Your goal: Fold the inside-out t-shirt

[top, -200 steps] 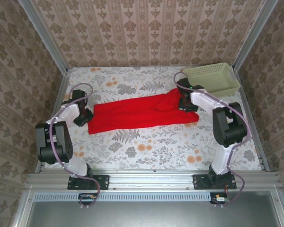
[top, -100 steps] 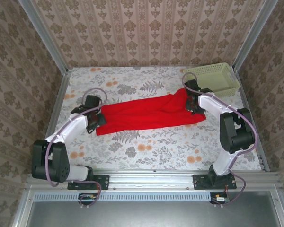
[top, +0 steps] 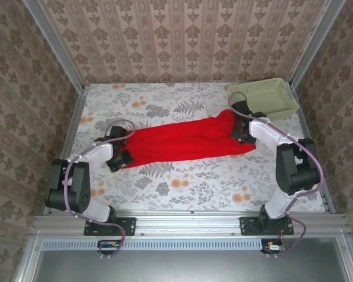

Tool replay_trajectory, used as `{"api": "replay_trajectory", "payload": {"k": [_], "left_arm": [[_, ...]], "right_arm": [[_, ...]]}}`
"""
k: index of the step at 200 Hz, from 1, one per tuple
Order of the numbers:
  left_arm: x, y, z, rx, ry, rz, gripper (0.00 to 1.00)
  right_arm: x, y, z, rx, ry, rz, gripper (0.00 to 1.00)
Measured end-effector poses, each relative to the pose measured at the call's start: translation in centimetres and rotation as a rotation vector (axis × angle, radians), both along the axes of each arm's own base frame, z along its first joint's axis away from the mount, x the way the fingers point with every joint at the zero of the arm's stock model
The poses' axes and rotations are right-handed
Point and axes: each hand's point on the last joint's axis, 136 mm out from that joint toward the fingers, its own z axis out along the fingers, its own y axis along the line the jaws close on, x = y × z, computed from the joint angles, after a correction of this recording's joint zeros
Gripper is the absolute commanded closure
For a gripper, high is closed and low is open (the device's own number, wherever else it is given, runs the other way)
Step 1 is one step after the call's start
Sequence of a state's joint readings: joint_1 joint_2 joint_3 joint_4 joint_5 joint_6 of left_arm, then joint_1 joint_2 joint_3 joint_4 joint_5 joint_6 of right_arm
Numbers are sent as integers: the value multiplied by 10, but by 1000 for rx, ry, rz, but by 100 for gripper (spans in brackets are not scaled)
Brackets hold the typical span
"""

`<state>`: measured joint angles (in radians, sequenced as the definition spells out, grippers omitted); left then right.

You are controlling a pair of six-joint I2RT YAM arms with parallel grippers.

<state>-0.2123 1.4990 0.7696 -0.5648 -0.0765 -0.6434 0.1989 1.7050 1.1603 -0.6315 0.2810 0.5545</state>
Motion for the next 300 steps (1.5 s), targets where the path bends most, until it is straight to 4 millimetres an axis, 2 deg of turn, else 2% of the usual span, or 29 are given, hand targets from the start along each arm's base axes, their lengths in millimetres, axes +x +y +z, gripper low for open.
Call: {"api": "replay_trajectory", "payload": {"k": [18,42,64,86,109,125,143,161,175,206,228,240,255,284,300], "left_arm": [[4,-3,0,-18,-13,-2,65],[7,-4,1,-30,-26,-7,81],[8,-2,3,-26,-34,-13,91],[11,1,13,-12,-68,-26,97],[14,4,37,17,-145,-46,98],[18,3,61,43,-230,-76,93],[20,4,86,77,-315,-97,79],[16,19,100,141,-354,-60,70],[12,29,101,177,-348,-31,61],[-6,49,81,206,-262,40,58],[-12,58,73,198,-221,83,47],[-10,52,71,177,-210,66,44],[1,34,75,158,-201,12,41],[36,-13,89,123,-228,-106,38],[48,-24,87,101,-229,-121,37]], "right_arm": [[-8,-4,-11,-6,34,-10,51],[-17,-13,-22,-8,71,-27,84],[-21,-28,-26,2,81,-76,100],[-24,-42,-31,20,87,-130,100],[-24,-55,-32,32,83,-168,100],[-24,-59,-32,35,77,-181,100],[-24,-60,-32,37,77,-184,100],[-24,-64,-30,24,72,-192,100],[-27,-67,-29,21,63,-202,100],[-39,-69,-29,23,55,-208,100],[-45,-69,-30,22,58,-208,100],[-47,-68,-29,23,56,-208,100],[-47,-68,-26,24,45,-208,97],[-46,-70,-11,18,2,-216,72],[-46,-71,1,-10,-29,-199,60]]}}
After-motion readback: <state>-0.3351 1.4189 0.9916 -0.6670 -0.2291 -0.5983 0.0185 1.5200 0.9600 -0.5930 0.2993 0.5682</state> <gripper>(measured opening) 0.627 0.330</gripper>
